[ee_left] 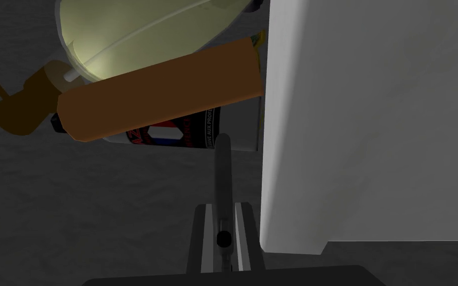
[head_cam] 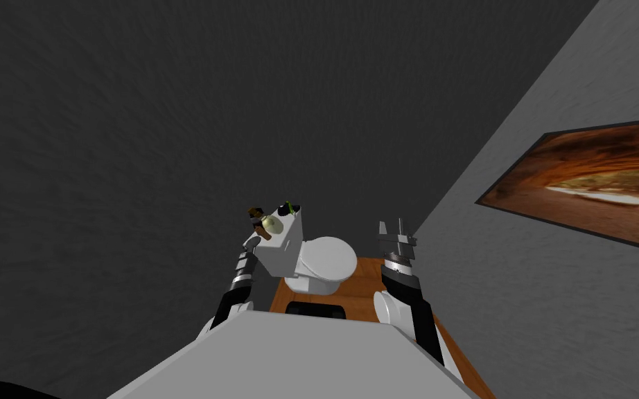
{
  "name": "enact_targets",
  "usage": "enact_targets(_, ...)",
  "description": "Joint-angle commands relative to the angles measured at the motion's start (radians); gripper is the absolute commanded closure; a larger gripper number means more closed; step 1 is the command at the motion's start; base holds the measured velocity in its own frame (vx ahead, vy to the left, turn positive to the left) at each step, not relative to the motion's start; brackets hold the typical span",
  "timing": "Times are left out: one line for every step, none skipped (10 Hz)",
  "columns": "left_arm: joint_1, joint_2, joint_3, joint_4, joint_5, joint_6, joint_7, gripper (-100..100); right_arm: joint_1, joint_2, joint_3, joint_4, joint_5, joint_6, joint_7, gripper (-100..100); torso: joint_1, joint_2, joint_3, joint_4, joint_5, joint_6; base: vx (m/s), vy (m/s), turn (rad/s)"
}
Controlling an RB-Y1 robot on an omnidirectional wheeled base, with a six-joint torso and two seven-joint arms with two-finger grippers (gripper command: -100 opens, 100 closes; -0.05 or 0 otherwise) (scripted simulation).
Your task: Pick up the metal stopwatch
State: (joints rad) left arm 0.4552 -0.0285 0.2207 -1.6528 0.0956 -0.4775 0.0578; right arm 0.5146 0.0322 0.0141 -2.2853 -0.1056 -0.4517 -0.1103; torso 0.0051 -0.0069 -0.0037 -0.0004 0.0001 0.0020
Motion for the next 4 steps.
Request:
enact_targets(0.000, 0.000, 0.000, 0.000, 0.000, 0.000, 0.000, 0, 0.000, 0.000, 0.000, 0.000, 0.000, 0.000, 0.000, 0, 0.000, 0.000, 0.000, 0.000, 0.000, 0.000, 0.000, 0.000, 0.000)
enact_targets(-0.009, 0.001, -0.002, 0.028, -0.002, -0.022, -0.001, 100, 0.000, 0.000, 0.000, 0.000, 0.000, 0.000, 0.000, 0, 0.000, 0.000, 0.000, 0.000, 0.000, 0.000, -0.050, -0.019, 0.010)
enact_targets(-0.006, 0.000, -0.001, 0.015, -0.001, -0.010, -0.001, 100, 0.000, 0.000, 0.000, 0.000, 0.000, 0.000, 0.000, 0, -0.001, 0.003, 0.001, 0.000, 0.000, 0.000, -0.033, -0.014, 0.003)
enact_targets(-0.006, 0.000, -0.001, 0.018, -0.002, -0.013, -0.001, 0, 0.000, 0.000, 0.000, 0.000, 0.000, 0.000, 0.000, 0, -0.001, 0.002, 0.001, 0.001, 0.000, 0.000, 0.000, 0.000, 0.000)
